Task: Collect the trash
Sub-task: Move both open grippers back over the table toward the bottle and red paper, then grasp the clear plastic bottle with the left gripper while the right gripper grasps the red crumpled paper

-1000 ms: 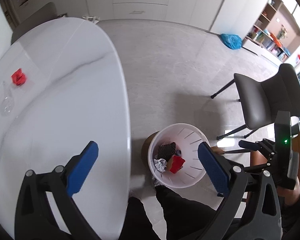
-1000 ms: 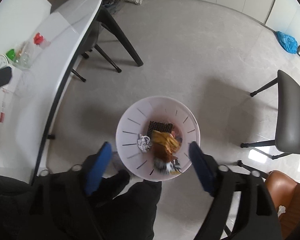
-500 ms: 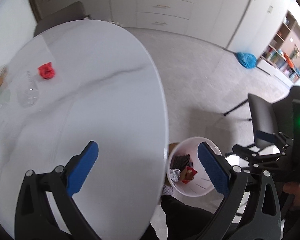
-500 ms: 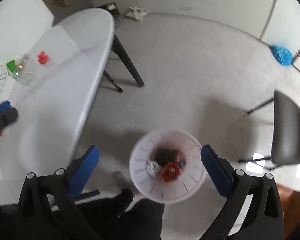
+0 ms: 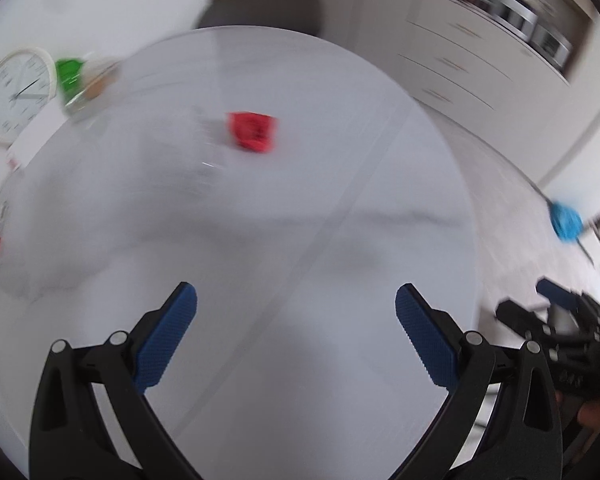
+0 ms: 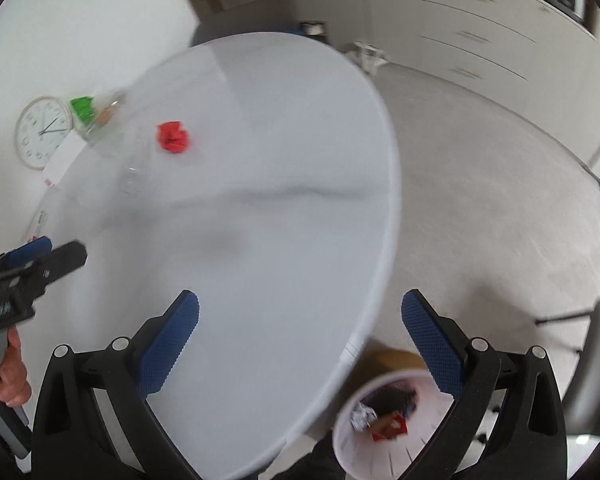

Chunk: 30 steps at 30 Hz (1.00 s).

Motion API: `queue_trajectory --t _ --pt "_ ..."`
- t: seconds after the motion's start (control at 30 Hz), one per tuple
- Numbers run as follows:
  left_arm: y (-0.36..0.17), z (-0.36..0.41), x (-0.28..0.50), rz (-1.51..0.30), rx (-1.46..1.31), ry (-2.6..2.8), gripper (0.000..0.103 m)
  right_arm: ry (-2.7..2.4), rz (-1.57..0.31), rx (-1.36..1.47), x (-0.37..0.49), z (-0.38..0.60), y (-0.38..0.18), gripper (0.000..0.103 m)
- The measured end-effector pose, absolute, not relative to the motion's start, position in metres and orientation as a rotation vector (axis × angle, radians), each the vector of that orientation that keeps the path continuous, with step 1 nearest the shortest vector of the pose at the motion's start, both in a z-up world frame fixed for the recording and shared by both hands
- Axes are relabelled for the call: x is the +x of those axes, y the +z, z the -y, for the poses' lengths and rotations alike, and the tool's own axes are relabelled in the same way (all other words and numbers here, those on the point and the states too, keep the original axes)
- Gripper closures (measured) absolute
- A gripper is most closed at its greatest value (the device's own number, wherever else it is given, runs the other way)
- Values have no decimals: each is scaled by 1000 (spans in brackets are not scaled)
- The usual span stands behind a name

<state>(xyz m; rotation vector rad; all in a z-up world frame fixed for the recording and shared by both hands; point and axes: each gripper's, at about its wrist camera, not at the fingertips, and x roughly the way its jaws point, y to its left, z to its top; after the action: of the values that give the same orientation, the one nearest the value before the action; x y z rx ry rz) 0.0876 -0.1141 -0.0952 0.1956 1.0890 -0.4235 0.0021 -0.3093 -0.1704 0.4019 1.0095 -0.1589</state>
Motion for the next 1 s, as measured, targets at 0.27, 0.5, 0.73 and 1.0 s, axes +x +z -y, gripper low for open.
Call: queue_trajectory --t 0.27,0.5,0.73,1.0 --pt "-112 75 199 -1109 40 -238 8 -58 -1011 327 109 293 -173 2" --pt "-154 77 277 -1206 -9 -196 8 -5 -1039 270 186 290 -187 2" --pt "-199 84 316 -1305 -24 -168 8 27 -1063 205 227 284 -201 2" --pt "-223 85 326 -1368 -51 -182 38 86 -1081 150 251 272 -213 2"
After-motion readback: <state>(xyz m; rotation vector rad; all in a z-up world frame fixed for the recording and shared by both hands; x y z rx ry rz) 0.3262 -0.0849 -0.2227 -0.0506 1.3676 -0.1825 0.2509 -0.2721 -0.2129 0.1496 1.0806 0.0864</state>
